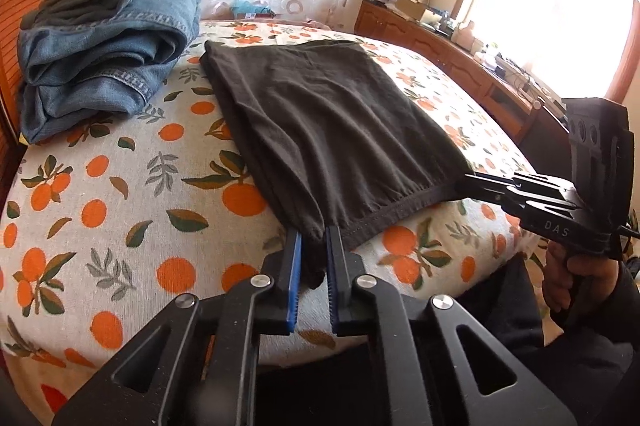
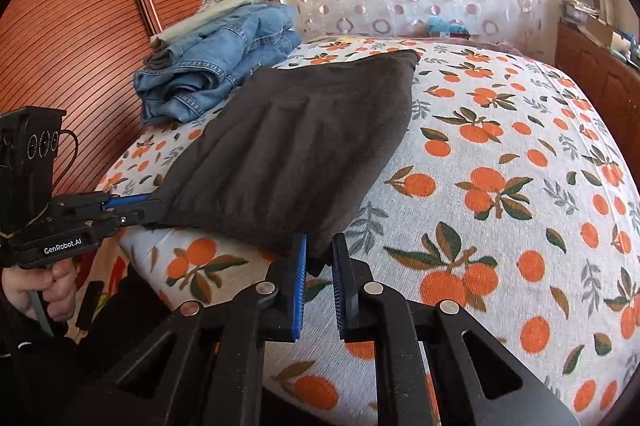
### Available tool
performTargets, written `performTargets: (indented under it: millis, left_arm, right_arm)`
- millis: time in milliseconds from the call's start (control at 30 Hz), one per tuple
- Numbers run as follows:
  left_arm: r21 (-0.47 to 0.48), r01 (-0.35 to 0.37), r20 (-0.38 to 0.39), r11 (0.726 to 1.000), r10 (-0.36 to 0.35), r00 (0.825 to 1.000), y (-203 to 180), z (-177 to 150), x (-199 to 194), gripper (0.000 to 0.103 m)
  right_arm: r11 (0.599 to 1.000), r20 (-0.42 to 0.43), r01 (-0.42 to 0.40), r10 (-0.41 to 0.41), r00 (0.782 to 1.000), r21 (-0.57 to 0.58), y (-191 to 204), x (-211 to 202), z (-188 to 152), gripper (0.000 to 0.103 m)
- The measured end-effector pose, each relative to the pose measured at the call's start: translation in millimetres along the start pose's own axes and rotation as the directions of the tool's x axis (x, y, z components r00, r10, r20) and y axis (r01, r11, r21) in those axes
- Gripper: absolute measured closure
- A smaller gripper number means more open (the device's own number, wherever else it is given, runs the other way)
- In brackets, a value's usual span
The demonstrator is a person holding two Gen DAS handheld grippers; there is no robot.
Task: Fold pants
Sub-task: 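Grasp the garment's end with both grippers and lift it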
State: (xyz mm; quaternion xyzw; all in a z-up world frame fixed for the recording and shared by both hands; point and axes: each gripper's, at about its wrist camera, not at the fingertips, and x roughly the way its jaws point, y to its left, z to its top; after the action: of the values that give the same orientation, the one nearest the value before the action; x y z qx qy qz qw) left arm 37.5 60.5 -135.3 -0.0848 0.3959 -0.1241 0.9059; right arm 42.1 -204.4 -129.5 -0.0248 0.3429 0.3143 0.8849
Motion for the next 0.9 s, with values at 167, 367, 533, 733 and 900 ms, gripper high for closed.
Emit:
performTargets:
  millis: [167,367,533,733,900]
  left_arm:
    - [0.006,0.031,-0.009,0.999,-0.031,0.999,-5.9,-5.9,-18.2,0.092]
    - [0.020,0.050,-0.003,0.999,-0.050,0.999,-4.7,7.0,-24.4,0.092]
    - [0.034,0.031,0.047,0.999,-0.033,0.998,4.4,42.4,-16.0,0.092]
    - [0.046,0.009,0.067,0.999,-0.012,0.998,17.6,81.9,7.7,0.092]
    - [0.055,-0.001,0.078,0.998,-0.003,0.997,29.3,115.5,29.8,0.092]
  right_arm:
    - [1.000,0.008,-0.019,0.019,1.000,-0.006,4.2,-21.4,-10.8,0.092]
    - [1.000,0.043,-0.012,0.012,0.999,-0.018,6.8,-38.2,7.8,0.092]
    - [0.998,0.090,0.006,-0.001,0.996,-0.055,3.3,-32.2,40.0,0.092]
    - [0.998,0.082,0.013,-0.007,0.997,-0.066,-14.6,-1.7,75.5,0.092]
    - [0.997,0.060,0.026,-0.022,0.998,-0.072,-31.0,28.8,102.9,0.092]
